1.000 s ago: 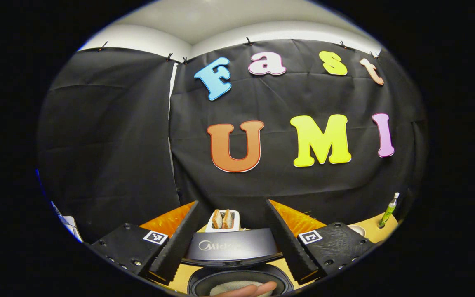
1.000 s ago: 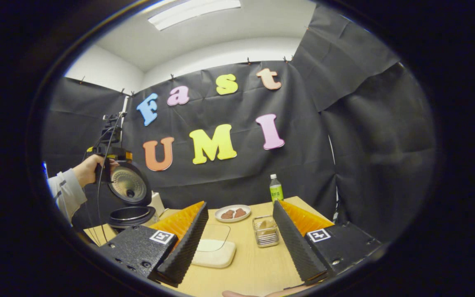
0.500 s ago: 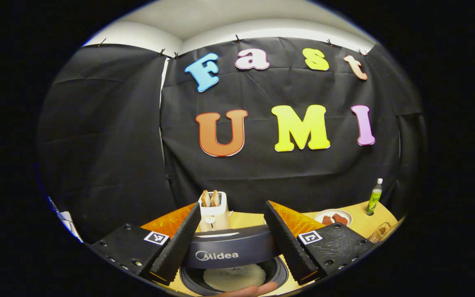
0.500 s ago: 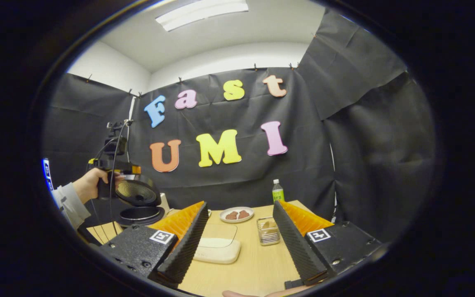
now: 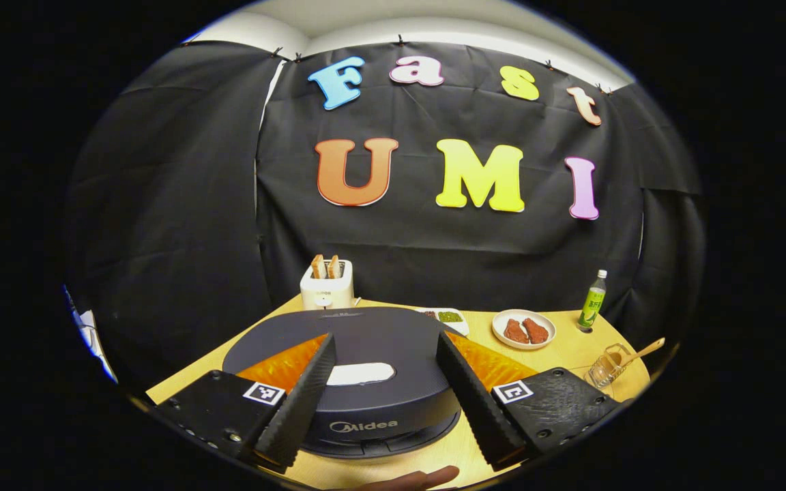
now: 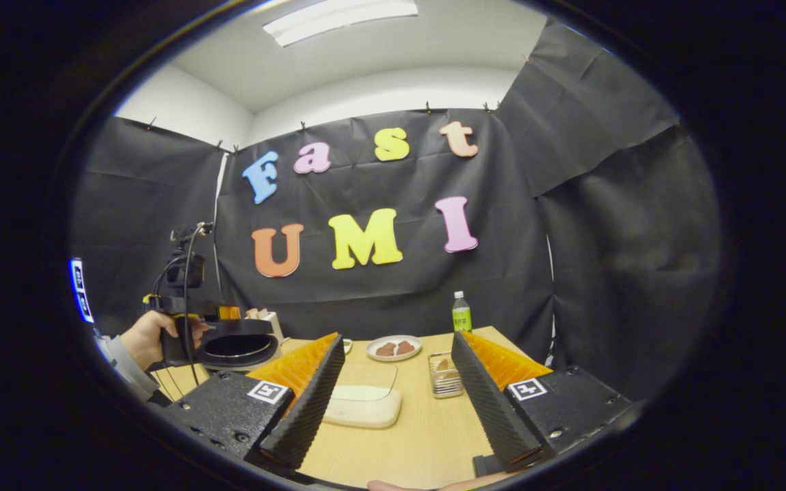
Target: Close the left gripper, press the button to open the rice cooker; take a wooden spoon from the chopstick holder with the right hand, scoop a spoonful of rice and pour it into the rice cooker, then put the wooden spoon back into the chopstick holder.
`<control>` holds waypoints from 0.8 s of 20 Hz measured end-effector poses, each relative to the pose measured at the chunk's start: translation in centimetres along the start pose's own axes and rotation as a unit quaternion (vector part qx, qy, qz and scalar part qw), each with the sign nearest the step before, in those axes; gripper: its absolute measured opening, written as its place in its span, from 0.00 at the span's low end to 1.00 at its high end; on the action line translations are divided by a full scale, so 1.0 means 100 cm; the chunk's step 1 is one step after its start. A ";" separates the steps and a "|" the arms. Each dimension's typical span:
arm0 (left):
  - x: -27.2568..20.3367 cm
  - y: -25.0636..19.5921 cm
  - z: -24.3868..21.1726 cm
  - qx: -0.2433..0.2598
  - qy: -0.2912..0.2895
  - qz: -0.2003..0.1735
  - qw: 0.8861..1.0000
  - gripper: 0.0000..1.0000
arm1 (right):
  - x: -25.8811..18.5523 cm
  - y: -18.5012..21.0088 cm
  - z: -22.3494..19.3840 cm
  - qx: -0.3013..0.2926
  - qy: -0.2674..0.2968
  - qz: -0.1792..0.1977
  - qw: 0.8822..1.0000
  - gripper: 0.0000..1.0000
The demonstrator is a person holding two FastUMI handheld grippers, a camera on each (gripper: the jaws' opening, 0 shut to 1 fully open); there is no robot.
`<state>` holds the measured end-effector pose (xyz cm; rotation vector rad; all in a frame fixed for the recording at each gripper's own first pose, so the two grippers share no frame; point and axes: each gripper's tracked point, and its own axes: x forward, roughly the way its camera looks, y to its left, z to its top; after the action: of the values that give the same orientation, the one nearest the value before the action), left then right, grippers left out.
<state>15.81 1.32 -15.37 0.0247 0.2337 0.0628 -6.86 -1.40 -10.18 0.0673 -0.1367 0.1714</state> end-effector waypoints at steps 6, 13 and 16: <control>-0.005 0.002 -0.037 0.022 0.018 -0.014 0.999 0.96 | 0.007 0.014 -0.006 -0.012 0.006 0.011 1.000 0.96; -0.018 0.007 -0.042 0.021 -0.022 0.006 1.000 0.97 | 0.011 0.013 -0.012 -0.025 0.012 0.003 1.000 0.96; -0.029 0.009 -0.046 0.019 -0.029 0.009 0.999 0.97 | 0.010 0.016 -0.014 -0.024 0.014 0.003 1.000 1.00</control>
<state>11.88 2.08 -19.14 0.0663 0.1770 0.0754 -5.99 0.43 -11.32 0.0161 -0.1121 0.1749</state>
